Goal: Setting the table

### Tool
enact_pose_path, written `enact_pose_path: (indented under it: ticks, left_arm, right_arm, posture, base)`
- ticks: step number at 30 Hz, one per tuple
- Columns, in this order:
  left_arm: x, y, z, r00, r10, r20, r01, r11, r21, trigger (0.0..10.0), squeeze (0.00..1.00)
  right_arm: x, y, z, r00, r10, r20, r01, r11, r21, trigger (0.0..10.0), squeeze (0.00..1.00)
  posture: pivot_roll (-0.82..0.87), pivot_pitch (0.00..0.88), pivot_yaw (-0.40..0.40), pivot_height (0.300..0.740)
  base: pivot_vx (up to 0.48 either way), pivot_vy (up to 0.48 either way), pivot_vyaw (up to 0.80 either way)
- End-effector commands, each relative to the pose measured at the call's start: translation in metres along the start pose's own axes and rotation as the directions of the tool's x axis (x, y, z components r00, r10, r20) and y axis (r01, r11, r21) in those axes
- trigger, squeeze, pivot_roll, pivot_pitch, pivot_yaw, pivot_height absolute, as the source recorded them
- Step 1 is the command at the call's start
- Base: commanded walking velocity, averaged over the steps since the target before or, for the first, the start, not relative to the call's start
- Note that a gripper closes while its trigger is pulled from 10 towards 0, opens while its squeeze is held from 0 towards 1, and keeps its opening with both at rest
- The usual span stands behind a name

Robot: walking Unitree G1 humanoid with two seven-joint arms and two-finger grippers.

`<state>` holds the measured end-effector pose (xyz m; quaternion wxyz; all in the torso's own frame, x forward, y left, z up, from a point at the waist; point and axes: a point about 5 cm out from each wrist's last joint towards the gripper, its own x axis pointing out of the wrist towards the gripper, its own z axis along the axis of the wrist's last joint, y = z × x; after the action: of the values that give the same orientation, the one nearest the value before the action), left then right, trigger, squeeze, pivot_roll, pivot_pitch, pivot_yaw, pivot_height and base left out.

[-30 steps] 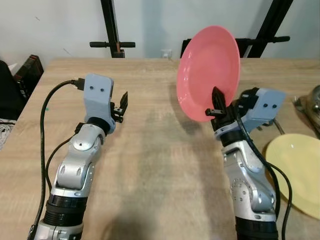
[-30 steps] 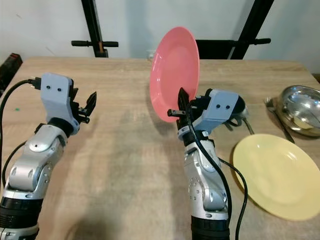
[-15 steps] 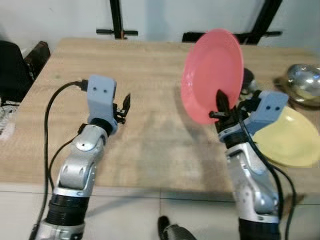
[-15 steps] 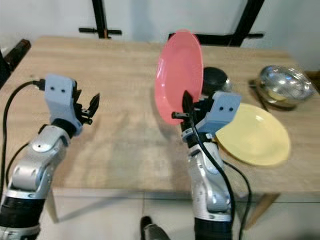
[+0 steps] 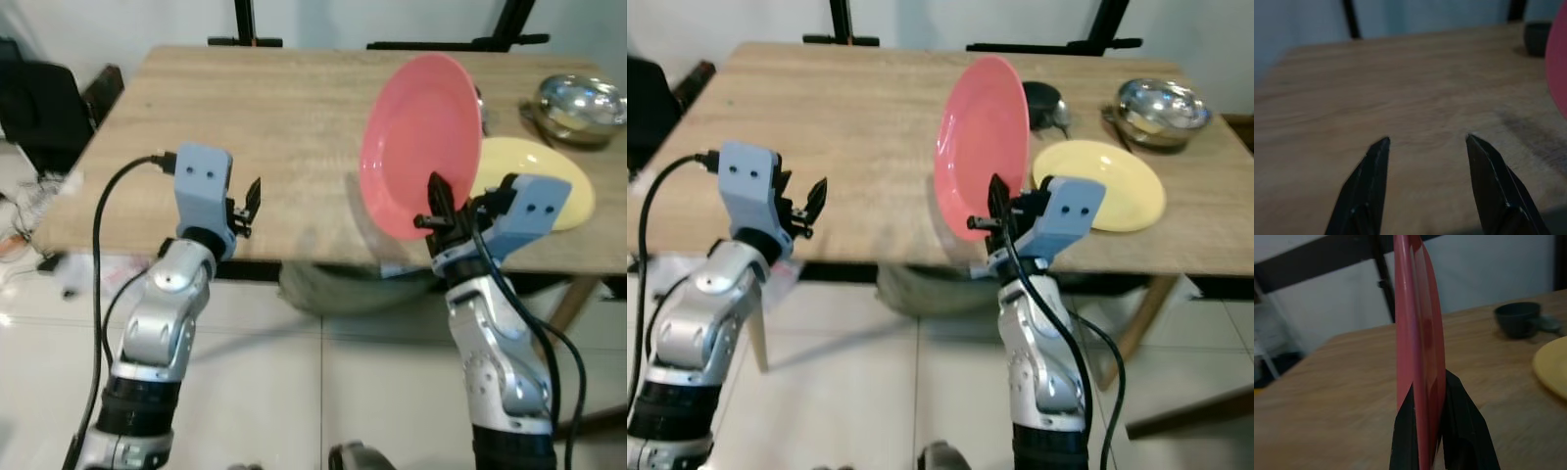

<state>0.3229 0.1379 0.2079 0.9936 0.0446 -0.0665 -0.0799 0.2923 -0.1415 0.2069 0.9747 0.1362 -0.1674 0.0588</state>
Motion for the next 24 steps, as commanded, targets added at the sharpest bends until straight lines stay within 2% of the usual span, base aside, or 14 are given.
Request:
enact_pose_path:
  ticks: [1, 24]
  left_arm:
    - [-0.0021, 0.0024, -0.0054, 1.0, 0.011, -0.019, -0.011, 1.0, 0.007, 10.0, 0.0]
    - [-0.0016, 0.0008, -0.0053, 1.0, 0.004, -0.019, -0.004, 1.0, 0.005, 10.0, 0.0]
  right_arm:
    - [-0.0006, 0.003, 0.0006, 1.0, 0.012, 0.006, -0.012, 1.0, 0.001, 10.0, 0.0]
    - [-0.0015, 0.0023, 0.0006, 1.0, 0.006, 0.005, -0.006, 1.0, -0.001, 10.0, 0.0]
  posture:
    - [-0.12, 0.031, 0.071, 0.74]
    - [-0.12, 0.043, 0.072, 0.74]
  base:
    - [-0.42, 0.0, 0.0]
    - [-0.422, 0.0, 0.0]
